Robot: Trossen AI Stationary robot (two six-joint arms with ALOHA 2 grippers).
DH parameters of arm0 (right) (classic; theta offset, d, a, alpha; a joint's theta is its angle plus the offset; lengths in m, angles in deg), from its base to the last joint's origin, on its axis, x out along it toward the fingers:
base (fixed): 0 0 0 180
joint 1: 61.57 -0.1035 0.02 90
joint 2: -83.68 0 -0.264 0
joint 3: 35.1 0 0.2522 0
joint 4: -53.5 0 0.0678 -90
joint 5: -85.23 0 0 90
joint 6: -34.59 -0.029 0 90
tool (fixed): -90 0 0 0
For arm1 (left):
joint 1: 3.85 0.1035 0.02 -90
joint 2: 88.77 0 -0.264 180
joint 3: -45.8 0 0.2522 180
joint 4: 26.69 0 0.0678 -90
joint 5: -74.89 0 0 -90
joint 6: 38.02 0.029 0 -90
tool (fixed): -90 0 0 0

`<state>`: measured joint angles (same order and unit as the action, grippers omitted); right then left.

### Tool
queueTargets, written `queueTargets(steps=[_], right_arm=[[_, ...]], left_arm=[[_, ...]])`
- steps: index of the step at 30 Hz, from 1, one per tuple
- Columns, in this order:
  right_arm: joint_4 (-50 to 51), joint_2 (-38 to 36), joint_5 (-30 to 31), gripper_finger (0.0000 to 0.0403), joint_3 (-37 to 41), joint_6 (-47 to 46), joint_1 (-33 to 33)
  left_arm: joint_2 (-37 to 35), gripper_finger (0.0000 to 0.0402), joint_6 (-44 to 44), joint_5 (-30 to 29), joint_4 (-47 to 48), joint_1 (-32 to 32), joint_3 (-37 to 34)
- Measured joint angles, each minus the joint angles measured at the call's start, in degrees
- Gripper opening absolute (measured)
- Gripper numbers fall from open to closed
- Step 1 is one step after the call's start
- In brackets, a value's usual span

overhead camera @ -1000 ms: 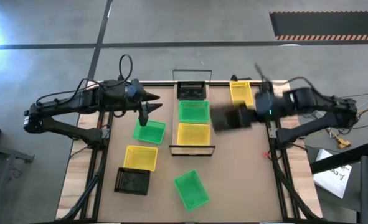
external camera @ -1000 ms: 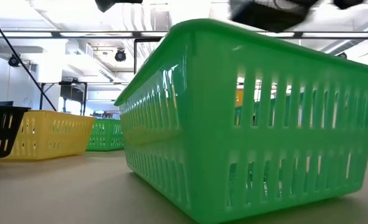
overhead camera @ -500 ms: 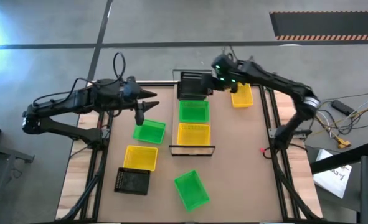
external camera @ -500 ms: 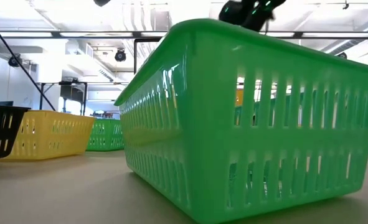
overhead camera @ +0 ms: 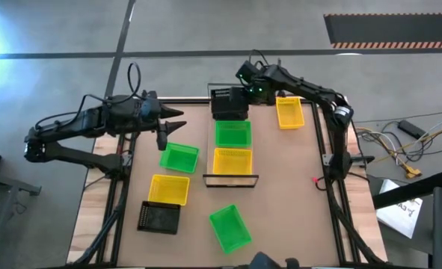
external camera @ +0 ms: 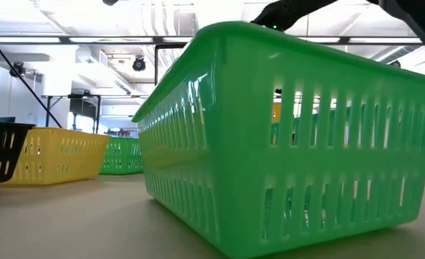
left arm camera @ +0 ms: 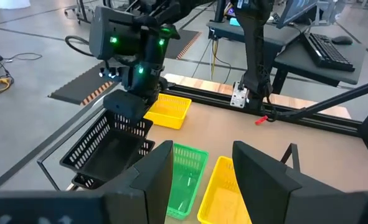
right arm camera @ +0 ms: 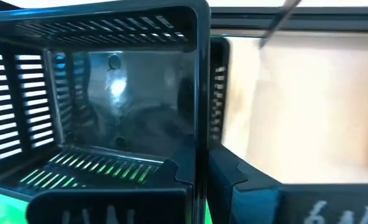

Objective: Stack baskets on shelf by color
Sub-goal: Stack the right black bin on top of the black bin on the shelf

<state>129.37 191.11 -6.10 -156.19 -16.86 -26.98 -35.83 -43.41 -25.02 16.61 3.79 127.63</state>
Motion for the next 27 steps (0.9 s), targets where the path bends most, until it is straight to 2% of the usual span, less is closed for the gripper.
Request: queueTargets(steps=[18,22,27], right_arm=[[1.0,2.2,2.6,0.001,-1.0,-3.0,-0.5],[1.0,2.2,3.5,0.0036,-0.8,-3.0,-0.4],[1.4,2.0,4.4,0.0097,-0.6,-2.7,-0.5]], left_arm=[[-1.8,0.0151,0.1,0.0,-0.1,0.0,-0.8],[-1.8,0.0151,0.1,0.0,-0.2,0.0,-0.8],[-1.8,0.0151,0.0,0.0,-0.2,0.0,-0.7]])
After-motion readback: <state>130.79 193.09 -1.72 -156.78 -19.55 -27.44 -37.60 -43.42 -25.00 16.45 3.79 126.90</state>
